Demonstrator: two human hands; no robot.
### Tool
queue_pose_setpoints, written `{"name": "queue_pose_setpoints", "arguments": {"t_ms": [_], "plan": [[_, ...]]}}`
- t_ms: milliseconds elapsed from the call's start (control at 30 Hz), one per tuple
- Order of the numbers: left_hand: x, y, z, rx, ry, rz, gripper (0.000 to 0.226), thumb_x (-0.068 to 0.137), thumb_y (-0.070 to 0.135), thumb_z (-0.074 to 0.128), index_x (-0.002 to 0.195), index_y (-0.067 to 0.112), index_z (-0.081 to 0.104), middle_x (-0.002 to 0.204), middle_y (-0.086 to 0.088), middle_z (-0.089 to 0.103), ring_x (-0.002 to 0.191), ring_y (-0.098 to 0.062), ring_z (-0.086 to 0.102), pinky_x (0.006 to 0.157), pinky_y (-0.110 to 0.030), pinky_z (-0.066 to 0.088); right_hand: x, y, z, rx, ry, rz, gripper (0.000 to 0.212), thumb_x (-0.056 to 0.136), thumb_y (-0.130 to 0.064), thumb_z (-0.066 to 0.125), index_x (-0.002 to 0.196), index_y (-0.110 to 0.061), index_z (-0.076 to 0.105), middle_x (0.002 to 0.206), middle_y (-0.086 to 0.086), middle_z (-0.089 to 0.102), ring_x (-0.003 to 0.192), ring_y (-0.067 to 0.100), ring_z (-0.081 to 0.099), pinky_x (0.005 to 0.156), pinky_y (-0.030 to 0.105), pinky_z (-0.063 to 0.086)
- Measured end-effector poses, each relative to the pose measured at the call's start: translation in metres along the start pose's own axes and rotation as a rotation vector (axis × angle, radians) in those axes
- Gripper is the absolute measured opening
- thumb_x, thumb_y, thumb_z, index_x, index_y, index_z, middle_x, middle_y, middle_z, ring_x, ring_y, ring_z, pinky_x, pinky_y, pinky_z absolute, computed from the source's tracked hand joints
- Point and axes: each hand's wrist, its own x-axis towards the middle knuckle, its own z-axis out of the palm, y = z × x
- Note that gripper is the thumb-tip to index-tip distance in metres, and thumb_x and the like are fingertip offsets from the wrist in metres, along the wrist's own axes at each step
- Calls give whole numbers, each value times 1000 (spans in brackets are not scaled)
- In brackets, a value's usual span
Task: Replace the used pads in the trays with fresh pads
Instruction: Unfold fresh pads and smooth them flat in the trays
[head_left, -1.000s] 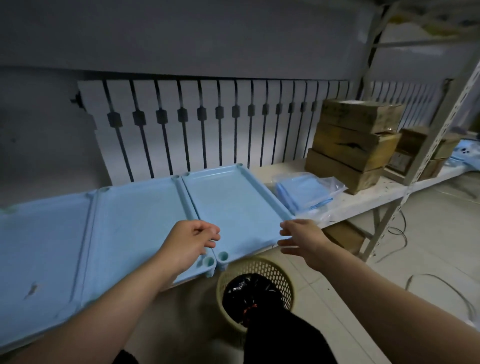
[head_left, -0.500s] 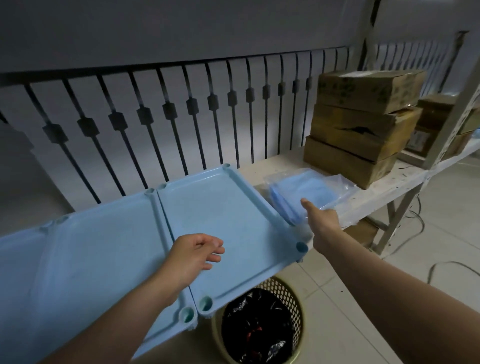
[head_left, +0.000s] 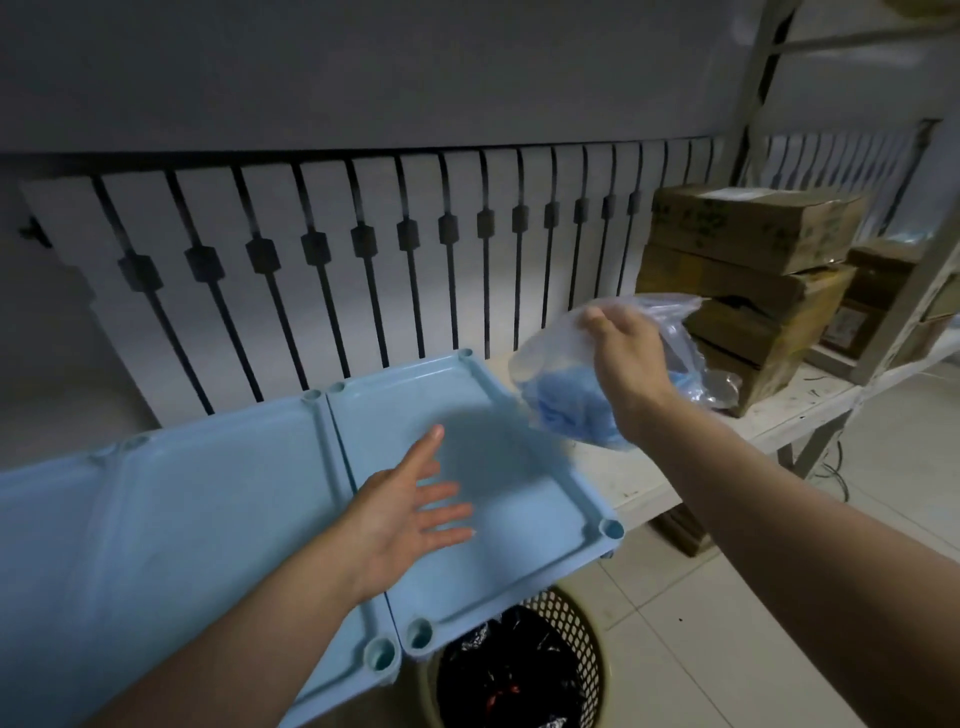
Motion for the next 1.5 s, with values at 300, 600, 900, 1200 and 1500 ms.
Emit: {"name": "queue_pose_setpoints", "arguments": {"t_ms": [300,600,900,1200,1500], "plan": [[-49,7,-30,-449,-71,138,81,67,69,62,125,12,60,120,-17,66,106,-35,66,82,-51,55,-97,-57,47,305,-611,264,20,94,-10,48,103,1,62,112,24,68,95,37,69,93,48,54],[-85,-12,-111,-570,124,282,27,97,15,45,118,6,60,120,-17,66,102,-31,64,71,-43,56,-139,-32,68,268,-654,275,41,92,-10,33,106,-3,70,105,13,73,105,35,65,95,47,51],[-96,-26,-125,-456,38,350,43,86,5,46,127,-2,56,124,-22,62,117,-41,57,105,-60,38,-140,-3,85,-357,-673,-85,25,91,-18,64,115,-18,59,103,-2,65,94,15,64,85,32,55],[-102,-28,-126,-480,66,429,37,91,4,47,127,3,58,122,-17,65,113,-34,62,84,-44,57,-143,-2,88,-445,-447,-244,16,87,-19,66,101,-28,64,93,-8,68,80,13,68,69,34,60],[-99,-25,-123,-488,195,390,33,95,9,50,123,-6,55,92,-20,72,77,-31,72,55,-39,59,-149,-17,76,181,-628,257,30,92,3,49,112,-11,66,103,12,73,97,32,68,87,49,56]]}}
